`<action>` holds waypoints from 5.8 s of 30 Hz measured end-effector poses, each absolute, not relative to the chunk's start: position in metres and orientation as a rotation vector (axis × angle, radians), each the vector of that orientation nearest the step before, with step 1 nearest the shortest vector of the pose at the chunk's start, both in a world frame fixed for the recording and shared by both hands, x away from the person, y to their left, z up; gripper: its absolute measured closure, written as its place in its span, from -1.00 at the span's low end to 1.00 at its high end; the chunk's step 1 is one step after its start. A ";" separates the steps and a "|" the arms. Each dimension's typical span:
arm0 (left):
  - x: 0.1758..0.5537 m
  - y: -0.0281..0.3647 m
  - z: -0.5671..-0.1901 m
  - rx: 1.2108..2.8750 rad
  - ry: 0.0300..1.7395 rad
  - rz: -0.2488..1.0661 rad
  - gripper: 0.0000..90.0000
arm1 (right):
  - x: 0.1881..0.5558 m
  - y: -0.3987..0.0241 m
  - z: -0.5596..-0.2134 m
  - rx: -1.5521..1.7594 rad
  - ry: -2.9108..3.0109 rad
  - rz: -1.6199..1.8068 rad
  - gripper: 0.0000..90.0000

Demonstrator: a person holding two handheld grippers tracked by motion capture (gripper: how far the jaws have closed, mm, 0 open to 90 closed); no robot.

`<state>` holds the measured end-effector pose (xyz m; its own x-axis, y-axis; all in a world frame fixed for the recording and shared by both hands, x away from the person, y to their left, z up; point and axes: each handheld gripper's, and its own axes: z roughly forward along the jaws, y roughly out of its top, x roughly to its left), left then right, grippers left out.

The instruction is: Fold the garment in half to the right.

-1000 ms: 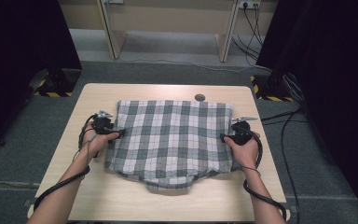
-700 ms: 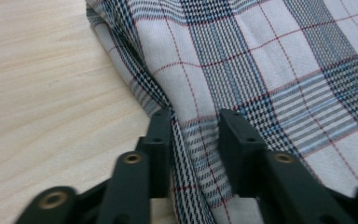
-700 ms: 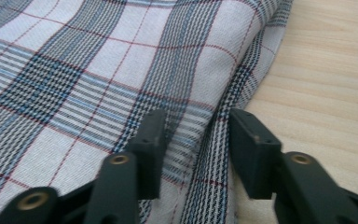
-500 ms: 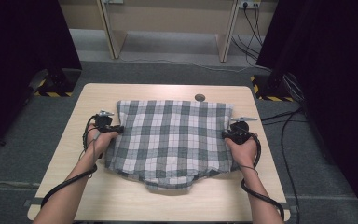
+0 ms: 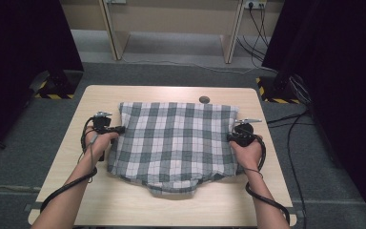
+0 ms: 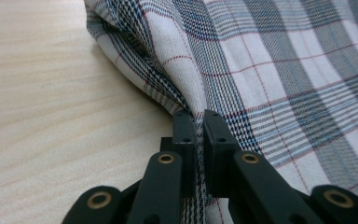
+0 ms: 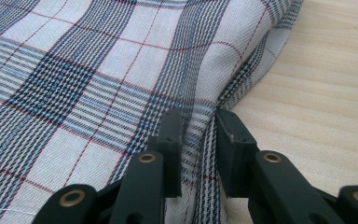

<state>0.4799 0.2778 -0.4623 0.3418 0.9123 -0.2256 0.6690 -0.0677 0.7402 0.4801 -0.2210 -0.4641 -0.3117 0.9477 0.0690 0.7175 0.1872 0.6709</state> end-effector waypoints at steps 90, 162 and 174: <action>0.472 0.278 -0.339 1.729 1.227 0.526 0.89 | 0.499 -0.154 -0.468 1.531 2.077 0.875 0.59; 0.466 0.307 -0.311 1.725 1.247 0.608 0.89 | 0.508 -0.100 -0.469 1.490 2.131 0.904 0.58; 0.464 0.312 -0.307 1.721 1.252 0.620 0.89 | 0.507 -0.092 -0.469 1.478 2.142 0.912 0.58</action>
<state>0.4643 0.3118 -0.3072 0.3633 0.9259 -0.1033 0.4791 -0.0906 0.8731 0.5074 -0.0922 -0.4692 -0.3736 0.9262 0.0505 0.6780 0.2356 0.6963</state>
